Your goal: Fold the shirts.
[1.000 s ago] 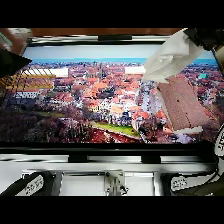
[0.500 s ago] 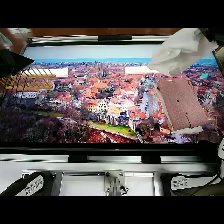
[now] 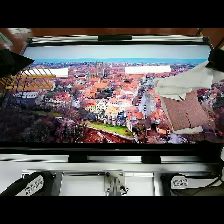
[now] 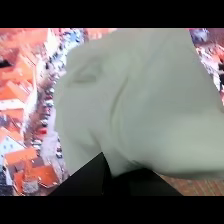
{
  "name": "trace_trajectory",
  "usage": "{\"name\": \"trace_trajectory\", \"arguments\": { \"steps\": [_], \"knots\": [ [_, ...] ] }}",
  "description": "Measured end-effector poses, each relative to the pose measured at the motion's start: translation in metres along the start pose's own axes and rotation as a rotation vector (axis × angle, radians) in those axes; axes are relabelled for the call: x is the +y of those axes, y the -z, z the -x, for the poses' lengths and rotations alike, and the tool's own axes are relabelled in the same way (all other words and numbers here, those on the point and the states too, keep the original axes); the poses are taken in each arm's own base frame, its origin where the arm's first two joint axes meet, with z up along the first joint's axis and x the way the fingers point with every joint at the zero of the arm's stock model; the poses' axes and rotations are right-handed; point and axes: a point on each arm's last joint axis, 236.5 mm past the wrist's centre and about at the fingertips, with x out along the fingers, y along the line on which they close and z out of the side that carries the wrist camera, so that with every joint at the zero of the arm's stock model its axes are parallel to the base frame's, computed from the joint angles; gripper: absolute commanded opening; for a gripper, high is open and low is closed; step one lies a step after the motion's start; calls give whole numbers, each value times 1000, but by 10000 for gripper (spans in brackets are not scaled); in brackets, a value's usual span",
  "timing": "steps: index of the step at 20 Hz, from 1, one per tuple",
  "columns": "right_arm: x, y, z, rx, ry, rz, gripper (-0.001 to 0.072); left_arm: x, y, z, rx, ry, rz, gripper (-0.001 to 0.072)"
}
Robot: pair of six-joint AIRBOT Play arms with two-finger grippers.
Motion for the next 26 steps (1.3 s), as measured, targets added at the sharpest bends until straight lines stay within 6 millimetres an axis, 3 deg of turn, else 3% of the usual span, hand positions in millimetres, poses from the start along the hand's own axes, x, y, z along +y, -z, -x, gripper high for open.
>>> {"name": "trace_trajectory", "arguments": {
  "steps": [4, 9, 13, 18, 19, 21, 24, 26],
  "knots": [
    [-44, 35, 4, 144, 180, -41, 46, 0, 0, 0, 2, 0, 0, 34],
    [-73, 81, 6, 294, 267, -211, 46, -1, 3, 0, 14, 3, -15, 34],
    [-66, 132, -8, 416, 239, -355, 46, -2, 7, 0, 28, 7, -34, 34],
    [-35, 190, -36, 485, 145, -567, 47, -2, 8, 0, 32, 9, -47, 34],
    [-30, 197, -40, 483, 133, -606, 88, -2, 8, 0, 32, 9, -49, 33],
    [-30, 206, -44, 470, 143, -665, 516, -2, 8, 0, 32, 9, -50, 34],
    [-36, 211, -38, 443, 179, -664, 525, -2, 7, 0, 28, 8, -59, 34],
    [-52, 210, -21, 418, 255, -628, 523, -1, 6, 0, 26, 7, -63, 33]
  ]
}}
